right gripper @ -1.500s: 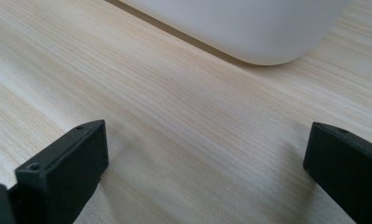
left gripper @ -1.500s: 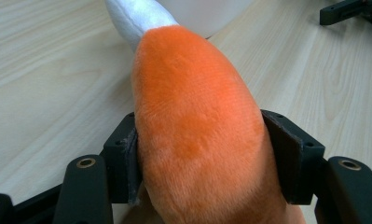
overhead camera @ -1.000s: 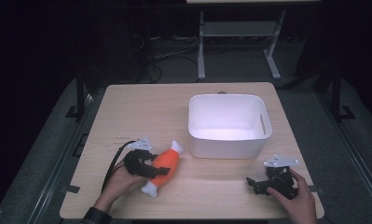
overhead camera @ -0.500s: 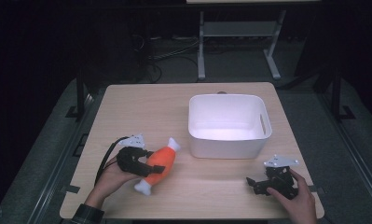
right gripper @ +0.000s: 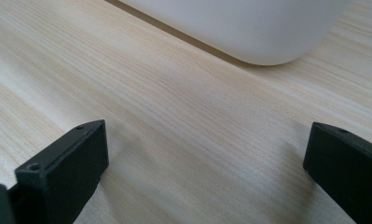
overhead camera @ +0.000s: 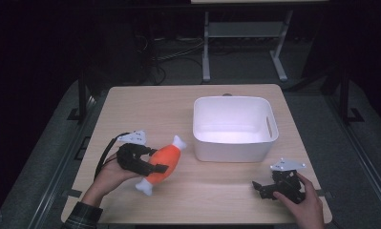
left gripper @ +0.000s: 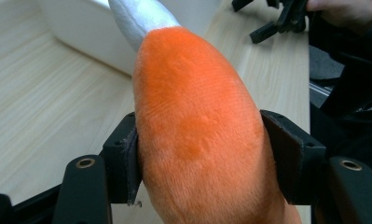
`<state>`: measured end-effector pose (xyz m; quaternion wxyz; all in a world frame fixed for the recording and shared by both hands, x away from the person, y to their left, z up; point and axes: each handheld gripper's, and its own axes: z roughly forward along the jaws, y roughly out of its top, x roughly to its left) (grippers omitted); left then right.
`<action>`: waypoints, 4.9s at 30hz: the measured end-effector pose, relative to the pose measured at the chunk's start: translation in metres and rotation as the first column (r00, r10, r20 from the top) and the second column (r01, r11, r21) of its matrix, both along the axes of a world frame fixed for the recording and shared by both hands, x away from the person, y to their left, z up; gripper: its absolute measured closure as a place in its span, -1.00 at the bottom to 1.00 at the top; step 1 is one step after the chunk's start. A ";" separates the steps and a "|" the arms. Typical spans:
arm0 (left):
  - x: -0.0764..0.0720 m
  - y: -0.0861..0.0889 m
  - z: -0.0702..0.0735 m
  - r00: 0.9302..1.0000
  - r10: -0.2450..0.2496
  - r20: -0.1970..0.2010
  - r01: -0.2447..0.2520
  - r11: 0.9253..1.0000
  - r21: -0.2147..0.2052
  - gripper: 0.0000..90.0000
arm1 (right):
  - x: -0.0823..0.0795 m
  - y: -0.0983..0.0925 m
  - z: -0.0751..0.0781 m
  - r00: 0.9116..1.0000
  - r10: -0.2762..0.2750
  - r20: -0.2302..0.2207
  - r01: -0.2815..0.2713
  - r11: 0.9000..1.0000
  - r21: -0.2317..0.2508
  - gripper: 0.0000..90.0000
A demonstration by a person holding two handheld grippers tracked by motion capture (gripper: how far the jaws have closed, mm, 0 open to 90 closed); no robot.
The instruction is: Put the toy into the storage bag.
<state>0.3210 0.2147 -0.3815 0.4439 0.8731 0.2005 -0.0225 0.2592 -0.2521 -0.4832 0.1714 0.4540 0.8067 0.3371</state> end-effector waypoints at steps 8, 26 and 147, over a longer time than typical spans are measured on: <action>0.004 -0.005 0.022 0.999 -0.035 0.019 0.035 0.999 -0.012 -0.22 | 0.000 0.000 0.000 1.000 0.000 -0.001 0.000 1.000 0.001 -1.00; 0.016 -0.027 0.066 0.988 -0.137 0.068 0.137 0.991 0.005 -0.22 | 0.000 0.000 0.000 1.000 0.000 0.001 0.000 1.000 0.002 -1.00; 0.101 -0.188 0.088 0.922 -0.371 0.109 0.357 0.925 0.132 -0.45 | 0.000 0.000 0.000 1.000 0.000 0.001 0.000 1.000 0.000 -1.00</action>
